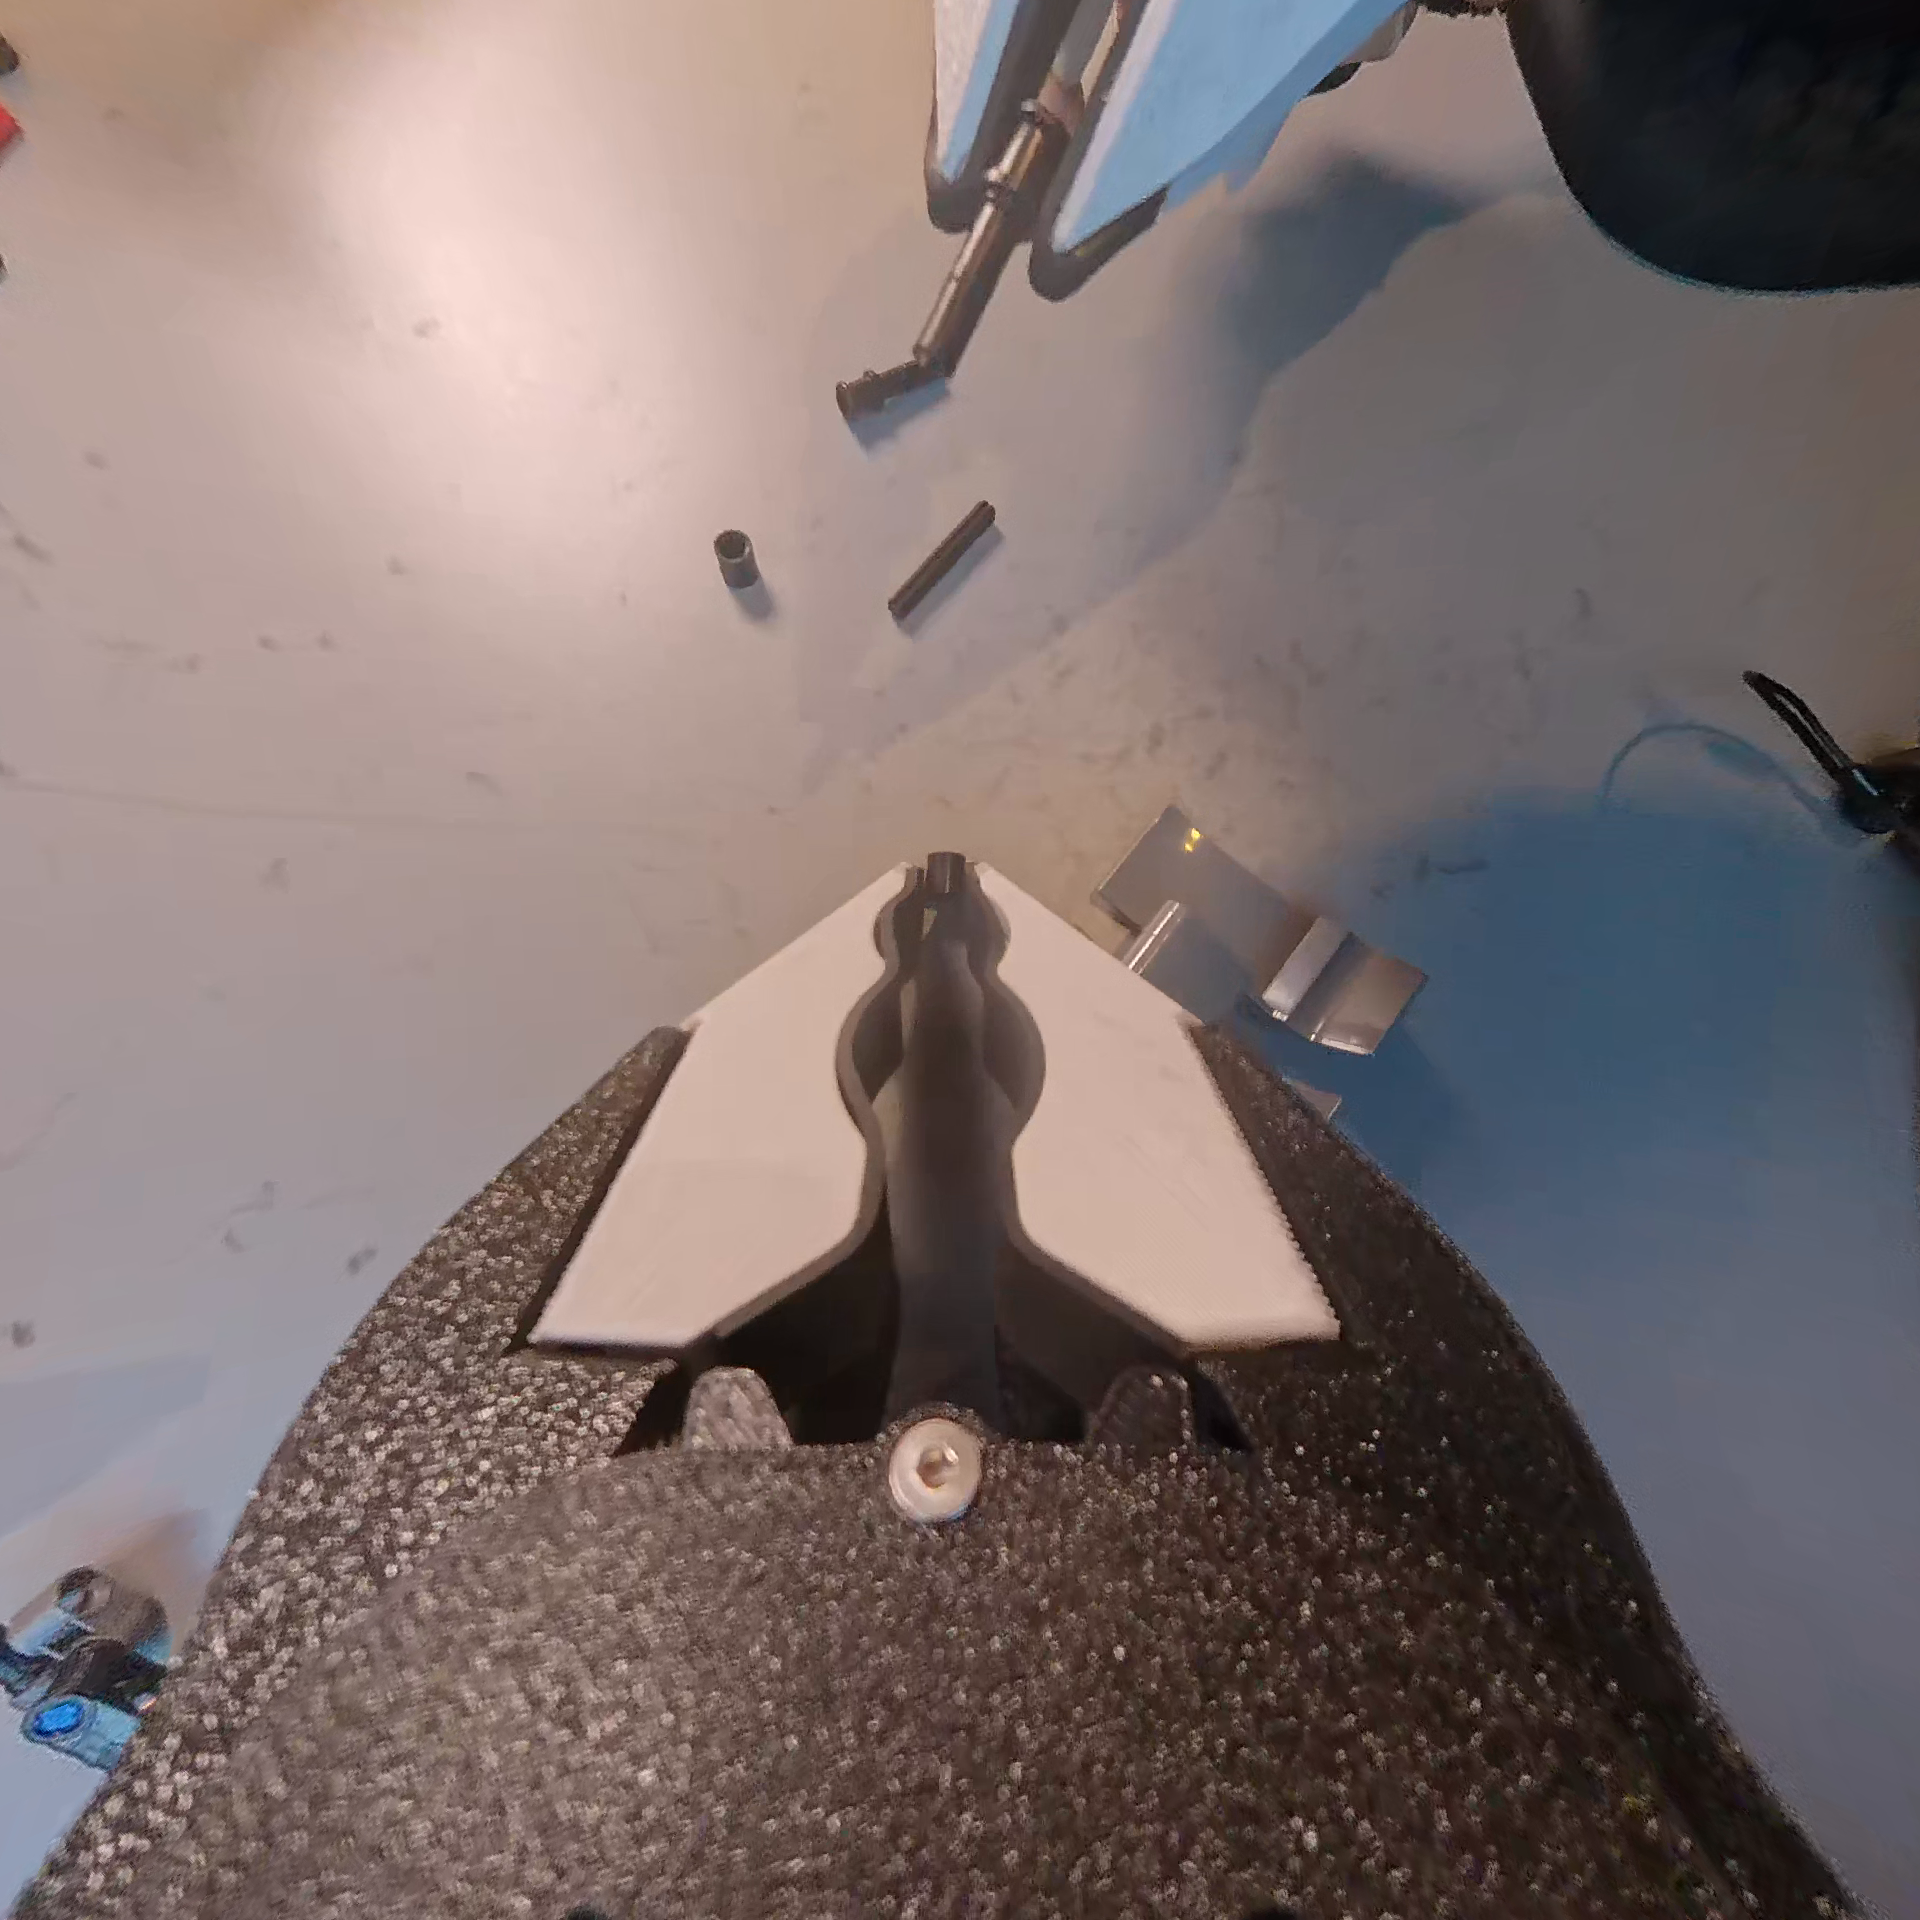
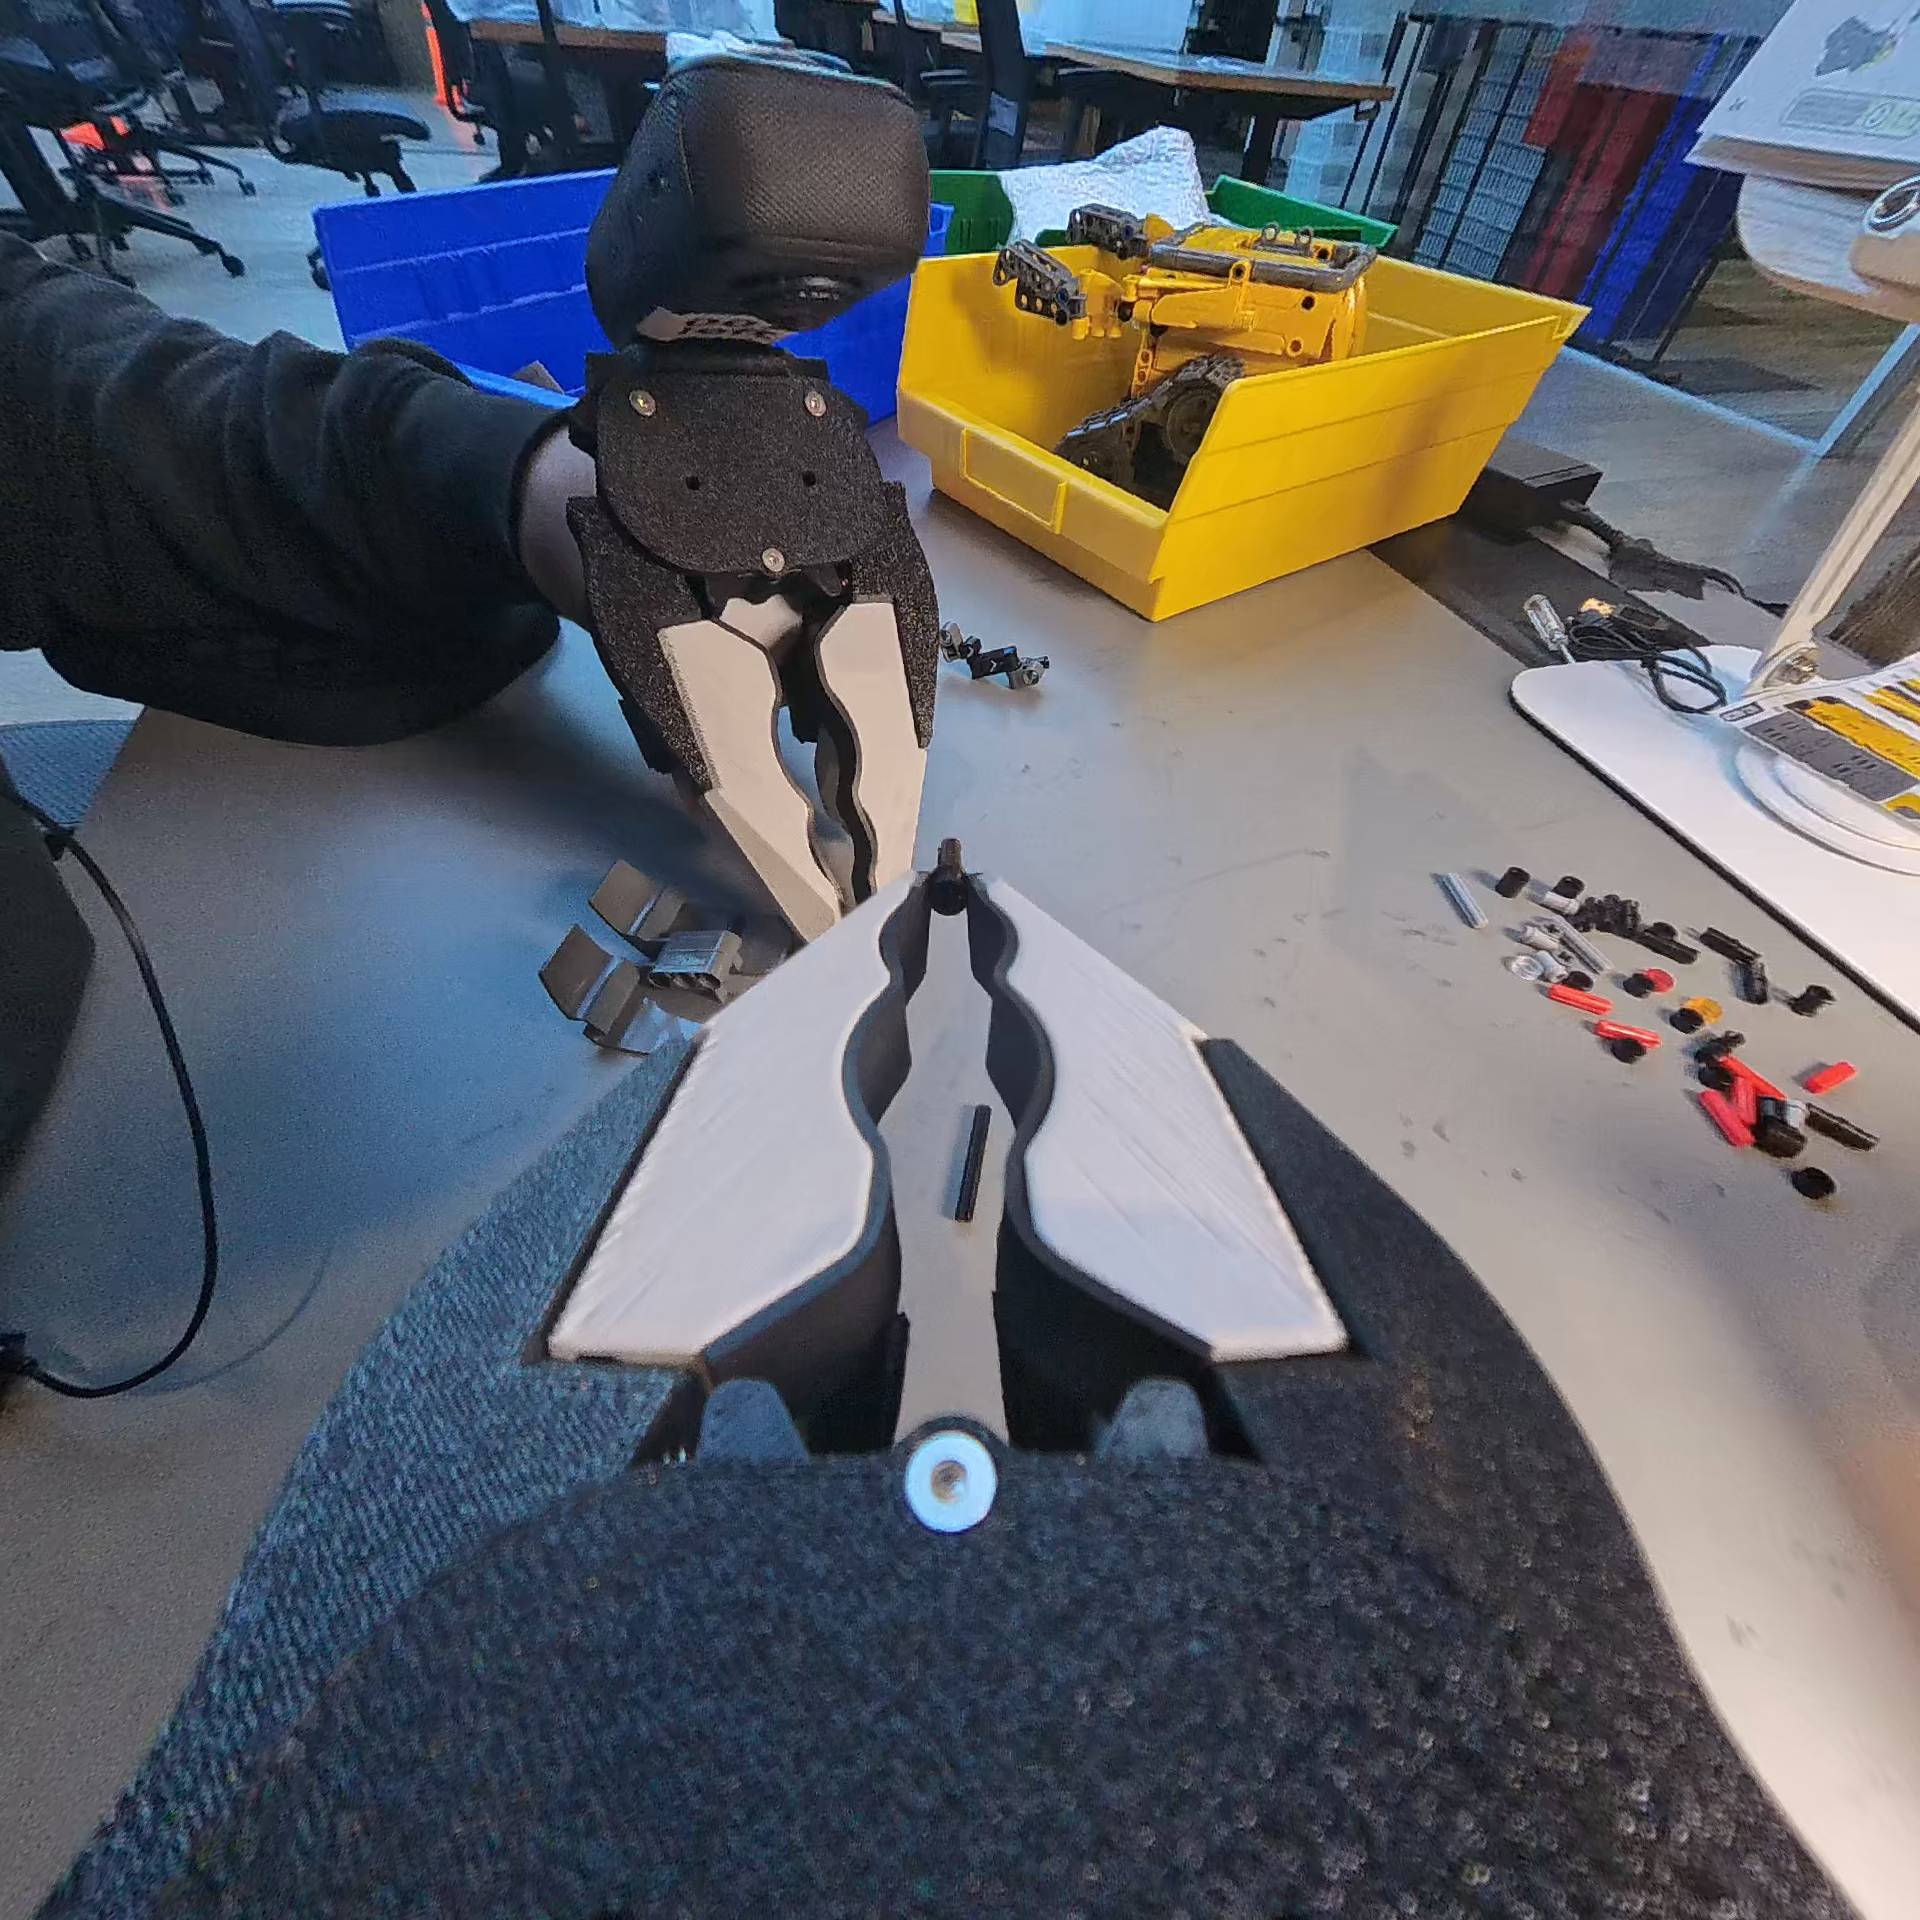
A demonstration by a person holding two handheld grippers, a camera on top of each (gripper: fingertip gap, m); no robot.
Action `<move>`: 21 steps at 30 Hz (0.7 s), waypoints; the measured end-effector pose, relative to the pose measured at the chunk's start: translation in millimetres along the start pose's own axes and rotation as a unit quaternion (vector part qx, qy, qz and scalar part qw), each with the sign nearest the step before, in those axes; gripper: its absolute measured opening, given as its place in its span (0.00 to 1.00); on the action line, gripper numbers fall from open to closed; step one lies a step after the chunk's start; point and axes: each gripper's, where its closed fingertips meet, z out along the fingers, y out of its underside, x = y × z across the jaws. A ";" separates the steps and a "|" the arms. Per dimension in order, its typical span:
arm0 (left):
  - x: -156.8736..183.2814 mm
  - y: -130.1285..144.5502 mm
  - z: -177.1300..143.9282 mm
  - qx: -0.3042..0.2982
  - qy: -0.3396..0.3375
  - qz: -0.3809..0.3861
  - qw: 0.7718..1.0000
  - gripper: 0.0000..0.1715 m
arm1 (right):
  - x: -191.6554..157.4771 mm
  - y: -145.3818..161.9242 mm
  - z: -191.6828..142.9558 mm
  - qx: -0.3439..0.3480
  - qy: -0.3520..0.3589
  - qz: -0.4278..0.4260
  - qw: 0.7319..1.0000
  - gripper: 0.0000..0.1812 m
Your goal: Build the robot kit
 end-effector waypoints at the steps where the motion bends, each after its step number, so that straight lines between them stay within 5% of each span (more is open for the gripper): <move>1: -0.2 0.6 -0.5 0.001 0.002 0.001 1.000 0.04 | -0.2 1.1 0.3 -0.003 0.000 -0.001 1.000 0.04; 6: 0.3 -2.2 -3.1 0.027 0.017 0.011 0.999 0.04 | -10.1 24.1 9.0 -0.067 -0.018 -0.025 0.997 0.04; 13: 15.9 -47.8 -23.4 0.164 0.032 0.052 0.984 0.04 | -18.3 27.0 12.8 -0.072 -0.037 -0.021 0.996 0.04; 21: 17.5 -52.3 -21.5 0.179 0.025 0.064 0.981 0.04 | -19.6 23.2 11.2 -0.058 -0.050 -0.003 0.997 0.03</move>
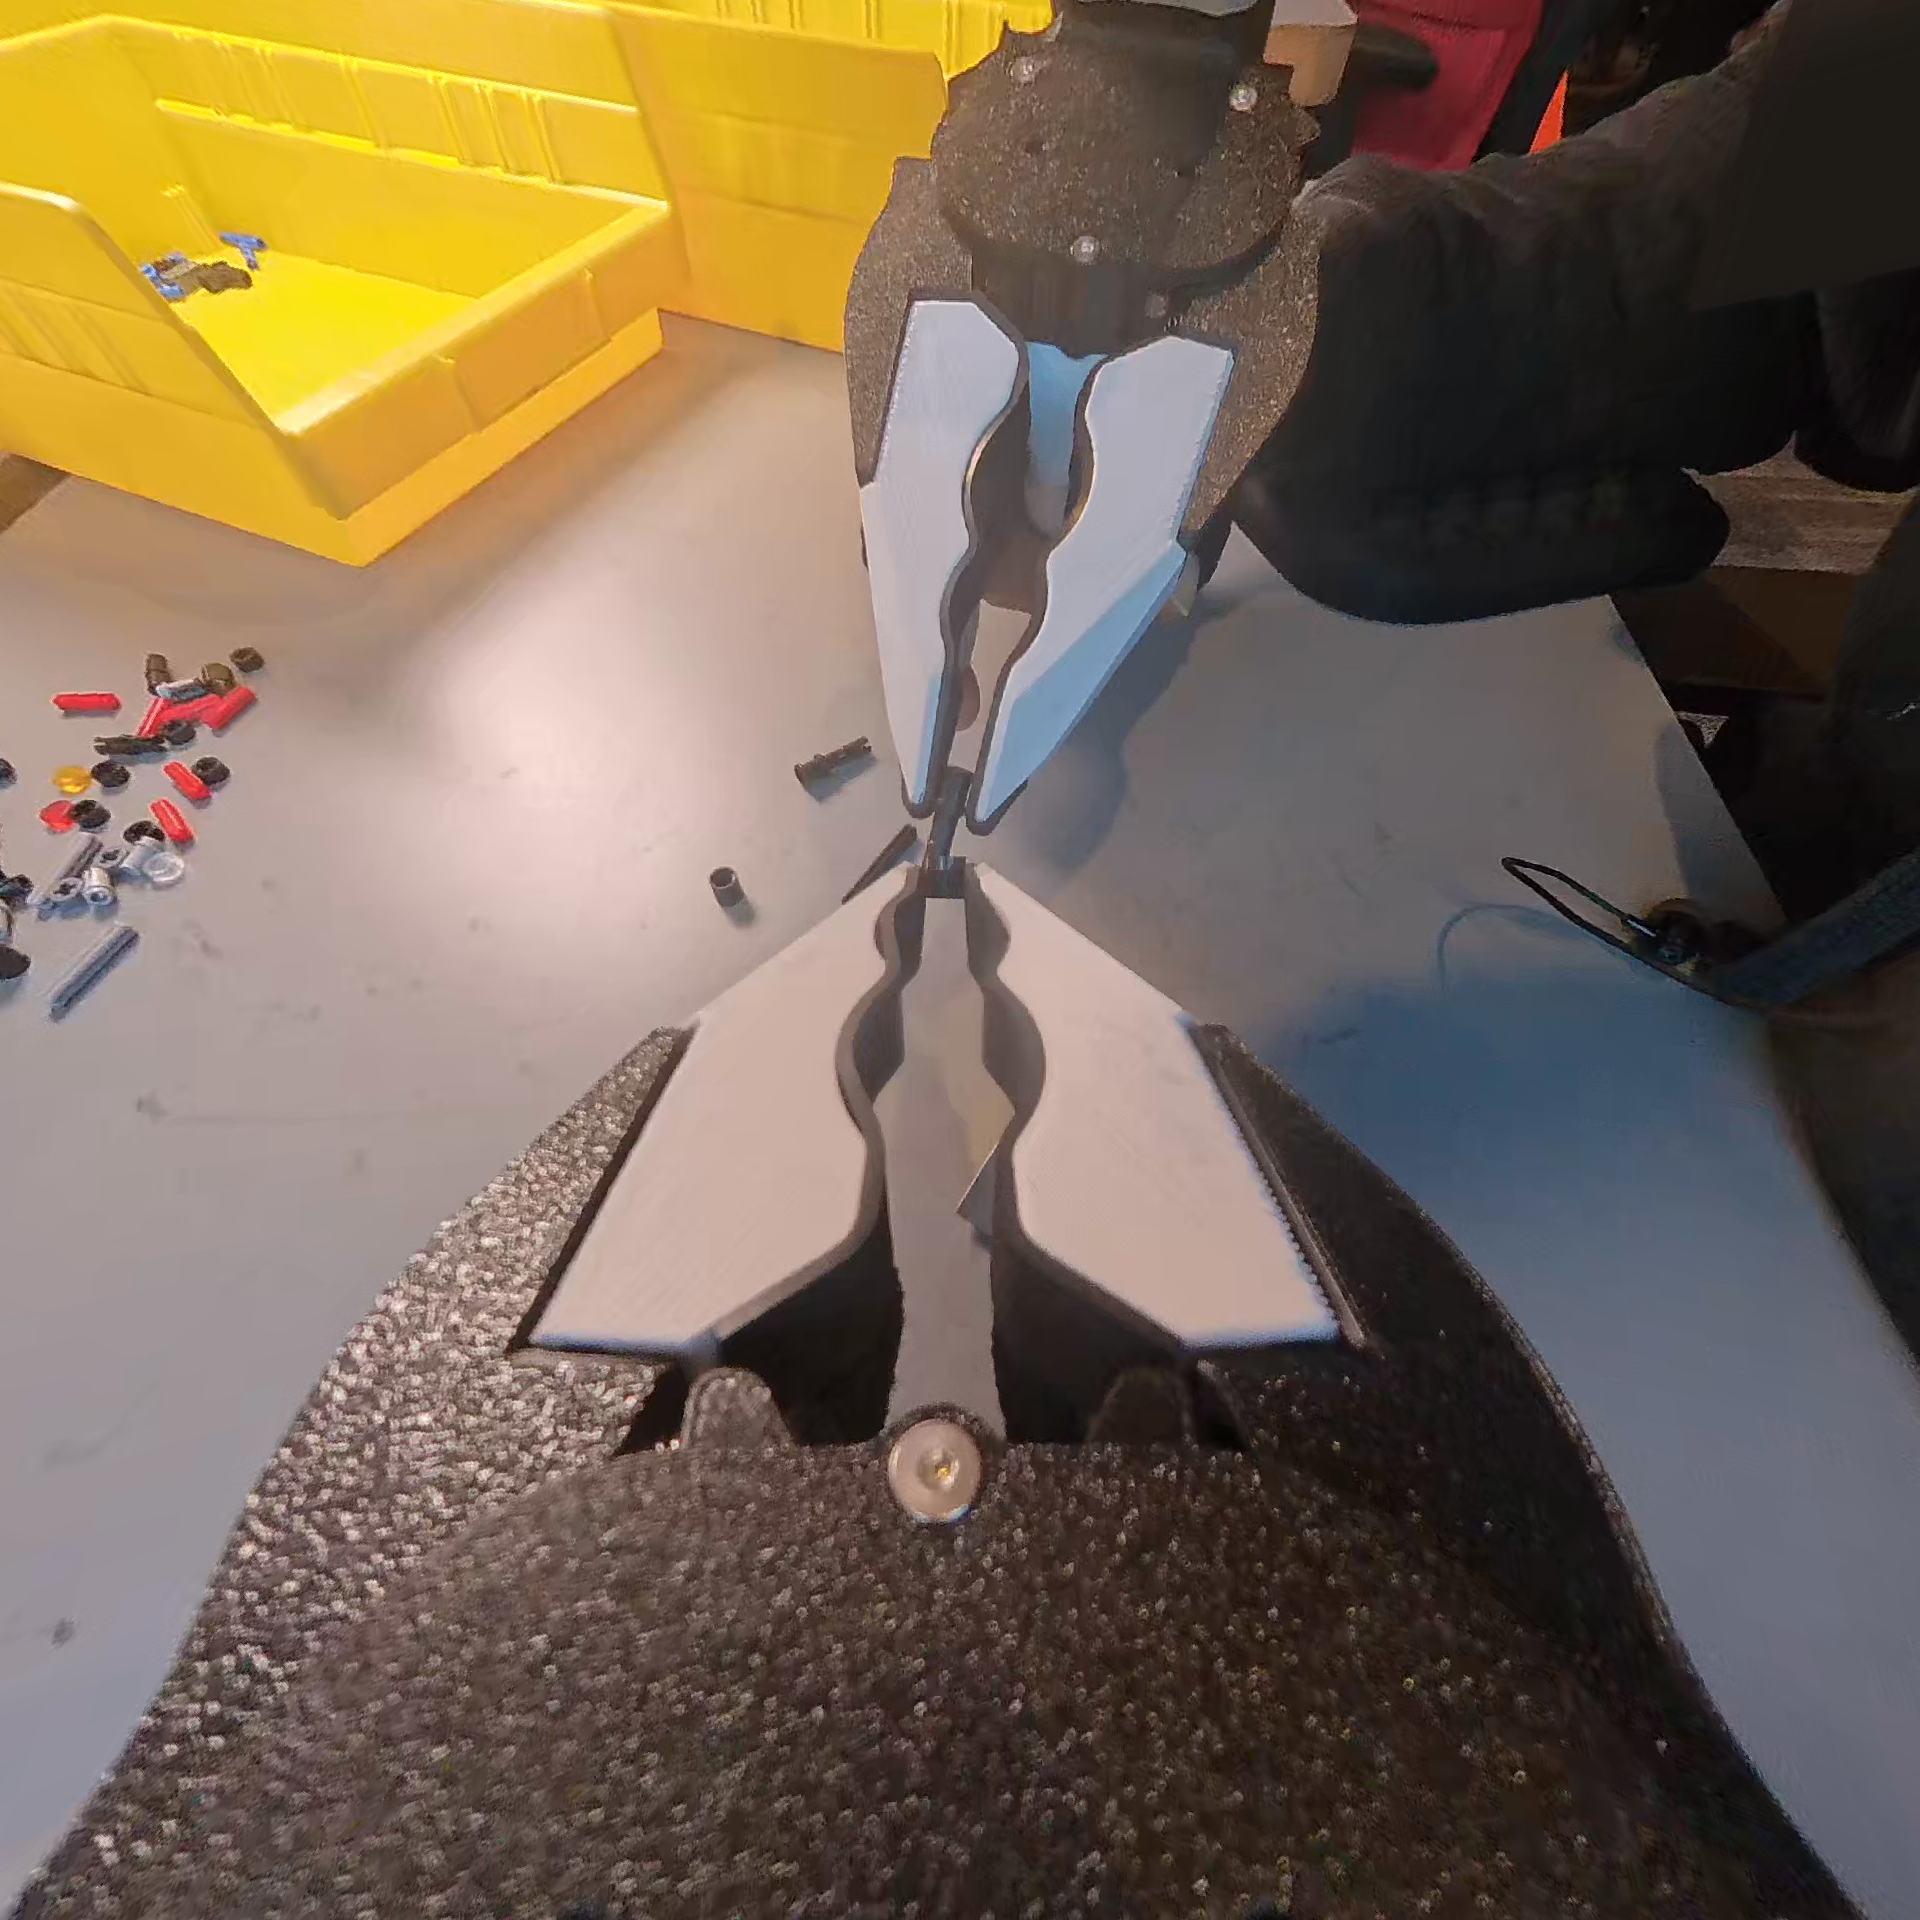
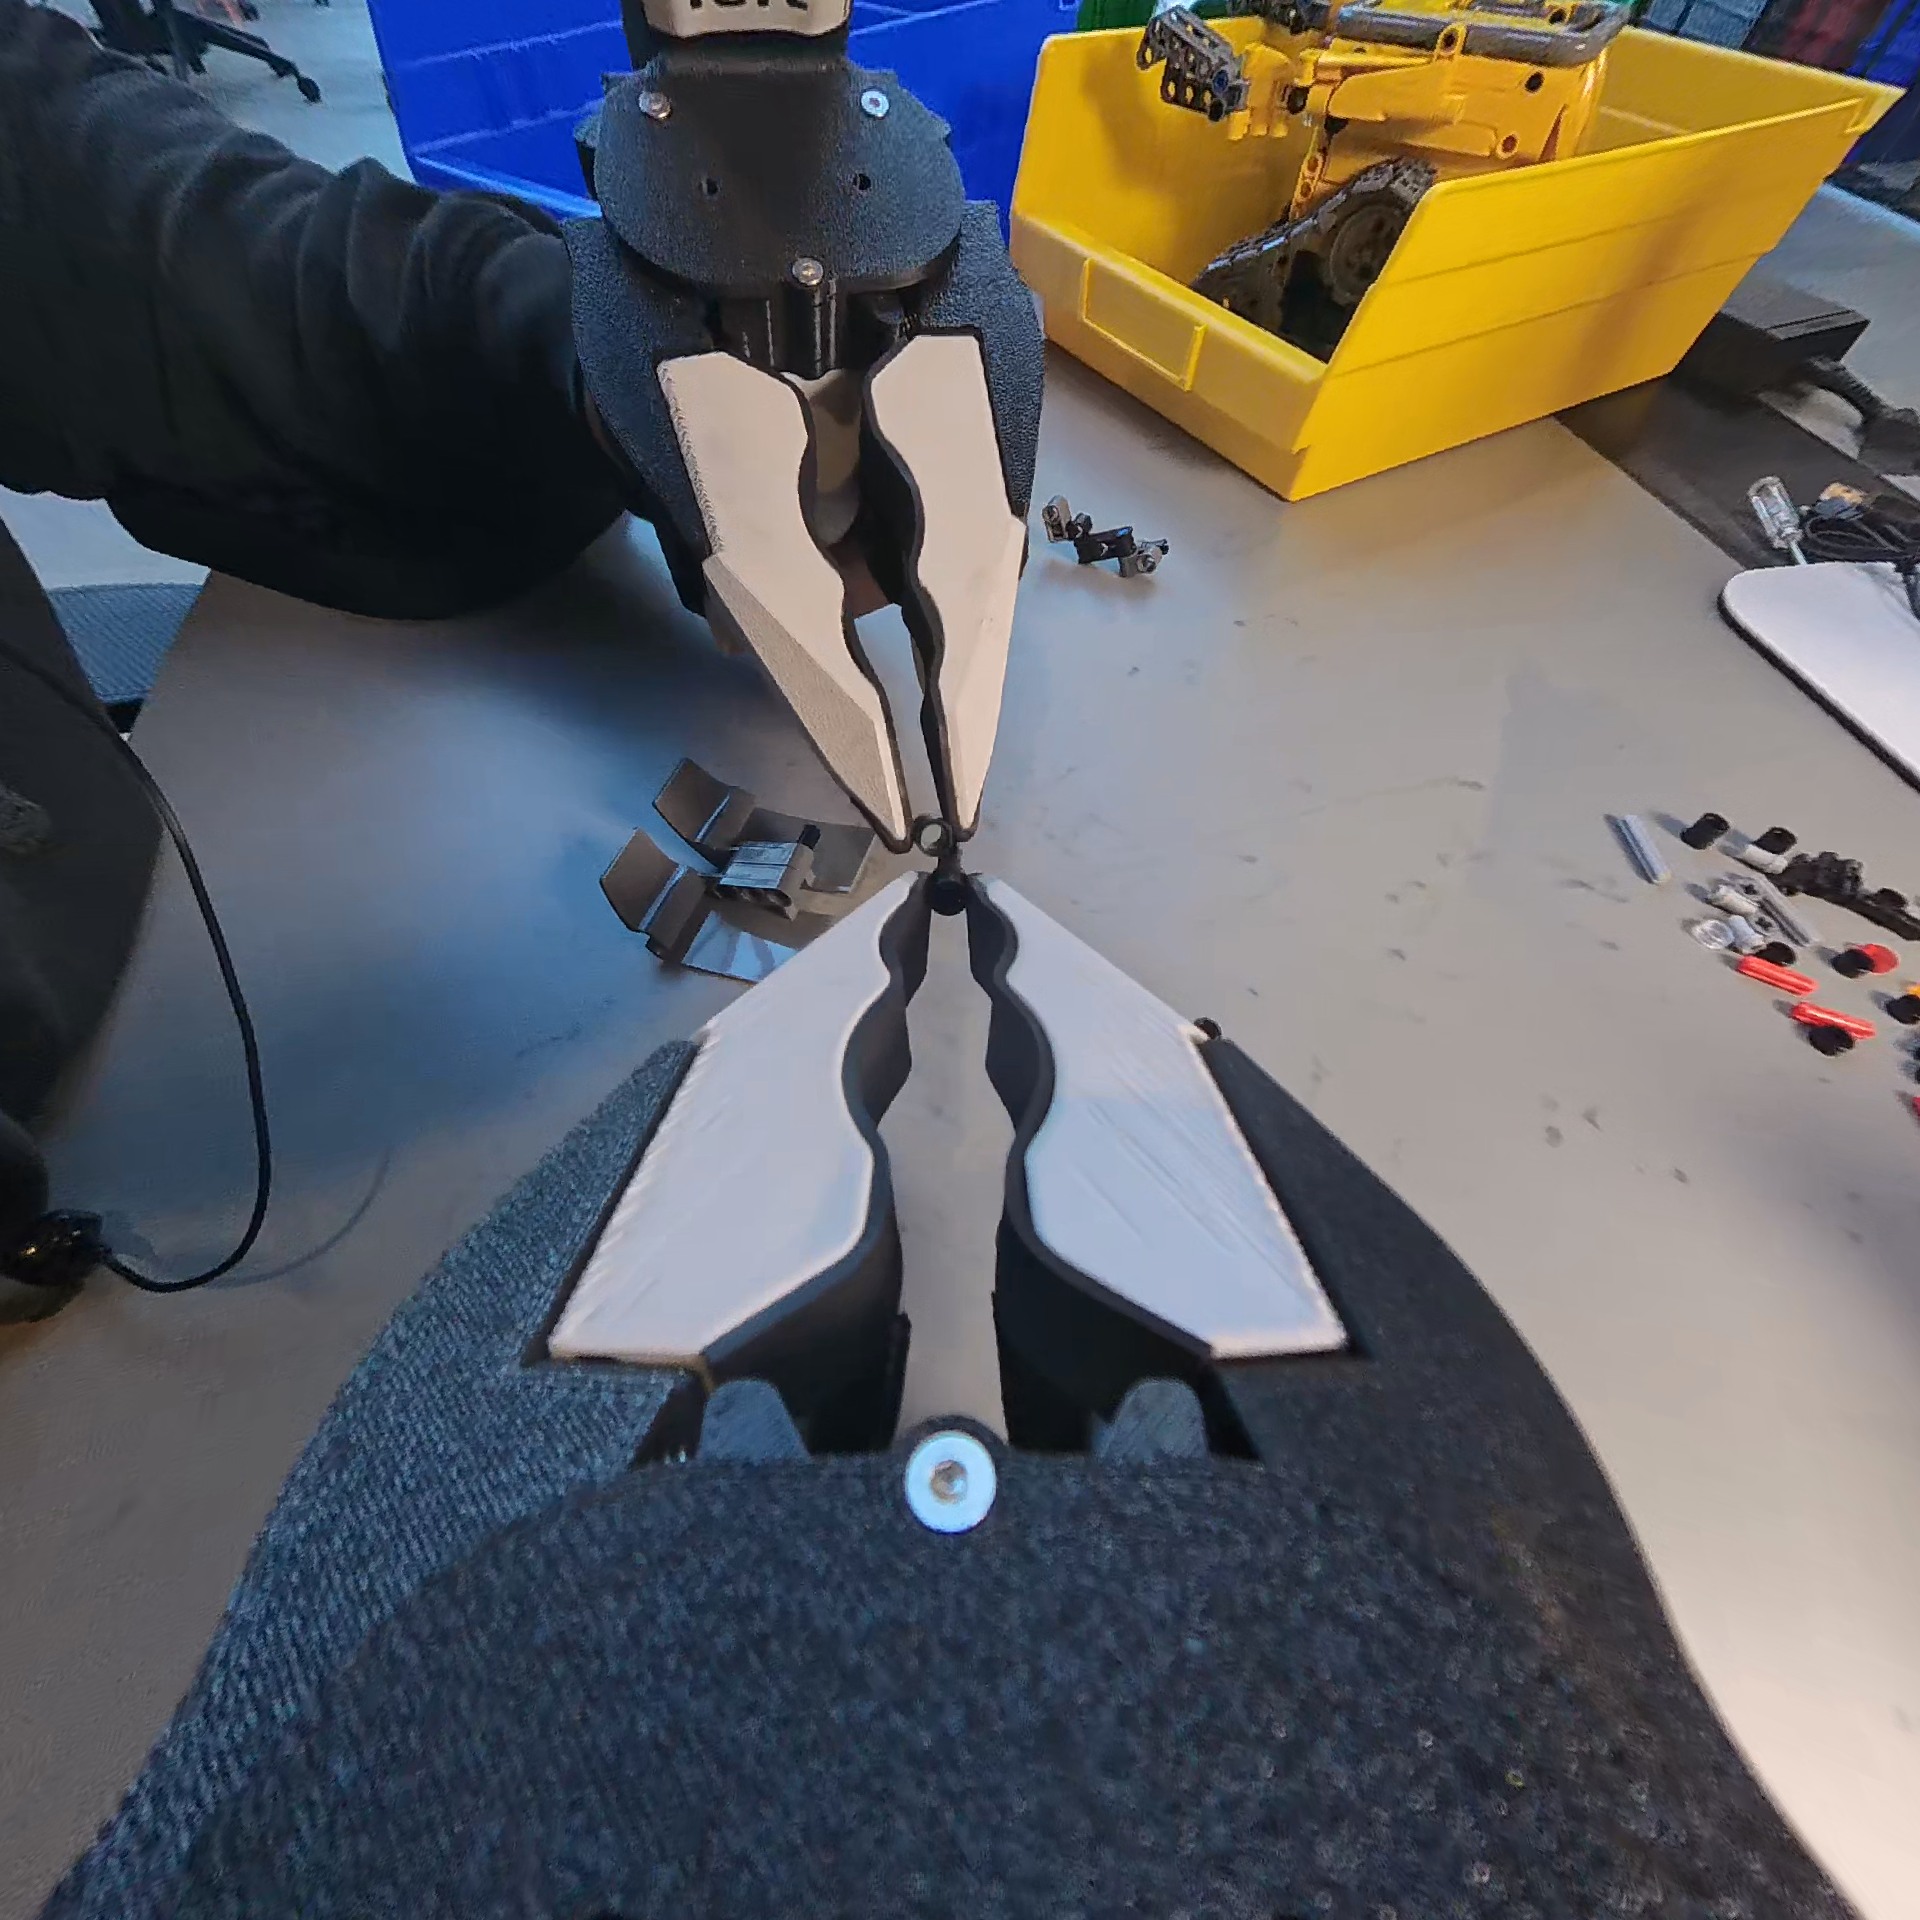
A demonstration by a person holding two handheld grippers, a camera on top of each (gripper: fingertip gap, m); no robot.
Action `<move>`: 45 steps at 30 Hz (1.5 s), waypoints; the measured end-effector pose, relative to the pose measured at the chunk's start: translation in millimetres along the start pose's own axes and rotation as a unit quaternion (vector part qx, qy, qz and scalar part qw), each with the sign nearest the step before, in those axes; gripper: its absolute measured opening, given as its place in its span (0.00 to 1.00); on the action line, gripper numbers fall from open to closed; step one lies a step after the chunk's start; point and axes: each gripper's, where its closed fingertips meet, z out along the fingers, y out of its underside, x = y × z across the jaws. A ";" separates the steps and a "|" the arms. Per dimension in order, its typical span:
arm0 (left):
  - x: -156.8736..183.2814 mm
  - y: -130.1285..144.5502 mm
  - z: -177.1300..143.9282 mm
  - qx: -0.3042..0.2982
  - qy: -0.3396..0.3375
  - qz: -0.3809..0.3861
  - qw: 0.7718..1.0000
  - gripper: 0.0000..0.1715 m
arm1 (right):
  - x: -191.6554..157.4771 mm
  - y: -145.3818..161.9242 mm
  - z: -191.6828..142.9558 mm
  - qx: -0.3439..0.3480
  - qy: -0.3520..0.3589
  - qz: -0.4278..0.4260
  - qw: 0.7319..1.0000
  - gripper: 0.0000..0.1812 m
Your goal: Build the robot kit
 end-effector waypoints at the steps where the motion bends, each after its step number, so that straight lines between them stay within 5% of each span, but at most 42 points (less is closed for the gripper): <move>1: 0.1 -0.3 0.0 0.001 0.000 -0.001 1.000 0.04 | -0.1 -0.6 -0.4 0.003 -0.003 0.004 1.000 0.03; 17: -6.0 50.5 18.6 -0.147 -0.022 -0.004 0.989 0.04 | 1.5 22.8 8.5 -0.070 0.014 -0.012 0.997 0.03; 35: -5.5 41.0 8.5 -0.128 -0.014 0.010 0.992 0.12 | -1.8 26.8 13.9 -0.083 0.011 -0.019 0.996 0.03; 45: 0.0 23.3 1.4 -0.103 -0.026 0.063 0.992 0.02 | -8.8 4.5 21.5 -0.061 -0.021 -0.036 0.997 0.03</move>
